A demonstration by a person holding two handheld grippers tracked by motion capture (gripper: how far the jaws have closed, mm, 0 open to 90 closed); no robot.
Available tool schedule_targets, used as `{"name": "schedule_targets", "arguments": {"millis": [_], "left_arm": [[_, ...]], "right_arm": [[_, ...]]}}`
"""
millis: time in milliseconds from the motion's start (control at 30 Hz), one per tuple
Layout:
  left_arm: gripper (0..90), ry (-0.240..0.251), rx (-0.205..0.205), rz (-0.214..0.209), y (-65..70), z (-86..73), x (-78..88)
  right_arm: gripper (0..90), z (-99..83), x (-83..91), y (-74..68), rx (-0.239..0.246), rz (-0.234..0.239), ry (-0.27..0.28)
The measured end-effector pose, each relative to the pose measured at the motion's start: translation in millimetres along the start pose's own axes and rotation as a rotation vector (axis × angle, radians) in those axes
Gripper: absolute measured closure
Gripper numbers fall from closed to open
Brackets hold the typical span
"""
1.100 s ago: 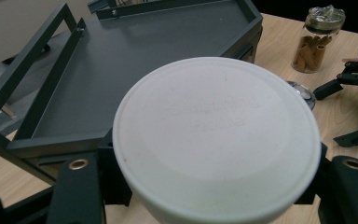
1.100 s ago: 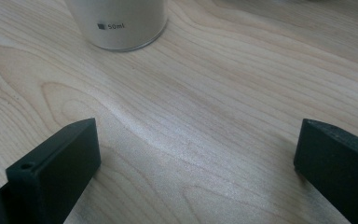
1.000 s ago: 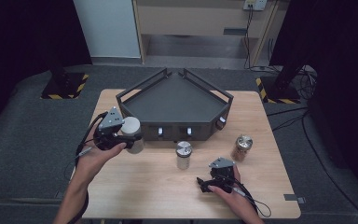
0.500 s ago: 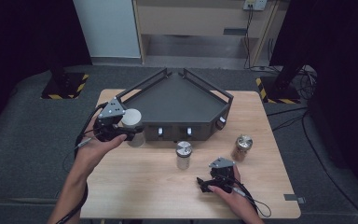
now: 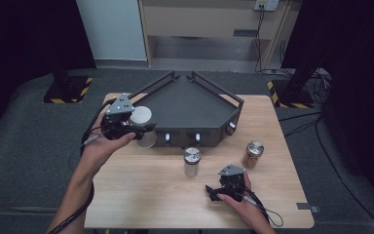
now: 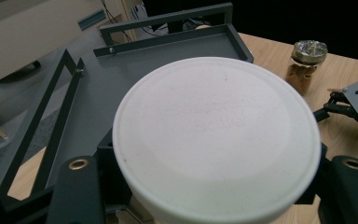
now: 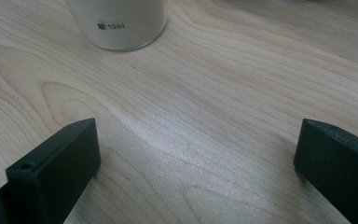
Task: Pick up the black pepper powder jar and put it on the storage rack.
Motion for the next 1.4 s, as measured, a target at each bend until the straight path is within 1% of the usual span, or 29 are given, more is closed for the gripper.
{"name": "schedule_targets", "arguments": {"millis": [300,533,700,800,1100,1400], "left_arm": [[32.7,0.008,-0.003,0.004,-4.8,10.8,-7.9],[32.7,0.004,-0.017,-0.002,-14.3,21.4,-16.3],[32.7,0.012,-0.009,0.012,-20.4,26.7,-19.4],[32.7,0.006,-0.013,0.026,-24.1,29.7,-21.8],[32.7,0.015,-0.007,0.037,-37.8,33.0,-26.5],[32.7,-0.006,-0.001,0.031,-50.4,32.9,-40.0]], "right_arm": [[0.4,0.0,0.0,0.0,0.001,0.000,0.000],[0.4,0.0,0.0,0.1,0.002,0.000,0.000],[0.4,0.0,0.0,0.0,0.001,-0.001,0.001],[0.4,0.0,0.0,0.0,0.000,0.000,0.000],[0.4,0.0,0.0,0.0,-0.001,0.000,0.000],[0.4,0.1,0.1,0.1,0.000,0.001,-0.001]]}}
Point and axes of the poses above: each handheld gripper's, and its own axes: x roughly backward along the jaws, z roughly out of its top, y roughly to its right, the point moved 9 cm from there along -x, roughly forward along the jaws, and after that the axes turned 6 degrees about -x, right-handed, at the moved point
